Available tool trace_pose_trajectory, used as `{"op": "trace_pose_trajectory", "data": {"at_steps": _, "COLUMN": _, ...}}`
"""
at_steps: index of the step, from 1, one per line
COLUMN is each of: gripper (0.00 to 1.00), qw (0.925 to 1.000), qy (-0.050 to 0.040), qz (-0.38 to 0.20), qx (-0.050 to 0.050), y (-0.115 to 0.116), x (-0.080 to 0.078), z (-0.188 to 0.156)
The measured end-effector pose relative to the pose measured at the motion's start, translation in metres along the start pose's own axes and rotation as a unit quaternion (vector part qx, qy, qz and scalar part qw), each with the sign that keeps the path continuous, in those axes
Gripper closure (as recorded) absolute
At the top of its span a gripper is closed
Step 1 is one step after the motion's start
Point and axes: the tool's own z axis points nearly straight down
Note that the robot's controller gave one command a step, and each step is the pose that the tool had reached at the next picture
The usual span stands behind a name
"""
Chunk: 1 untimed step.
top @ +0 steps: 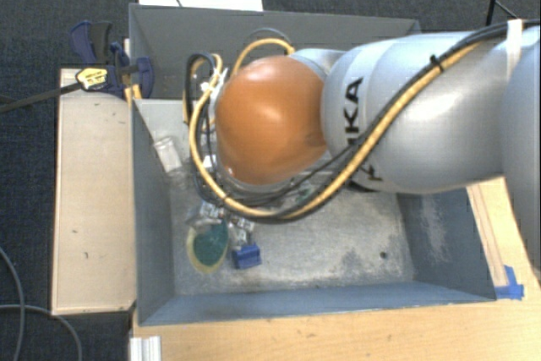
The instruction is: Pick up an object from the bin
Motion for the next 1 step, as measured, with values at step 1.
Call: {"op": "trace_pose_trajectory", "data": {"at_steps": 1, "gripper": 1.0, "qw": 1.0, "qy": 0.0018, "qz": -0.004, "qx": -0.001, "y": -0.012, "x": 0.0365, "z": -0.0282}}
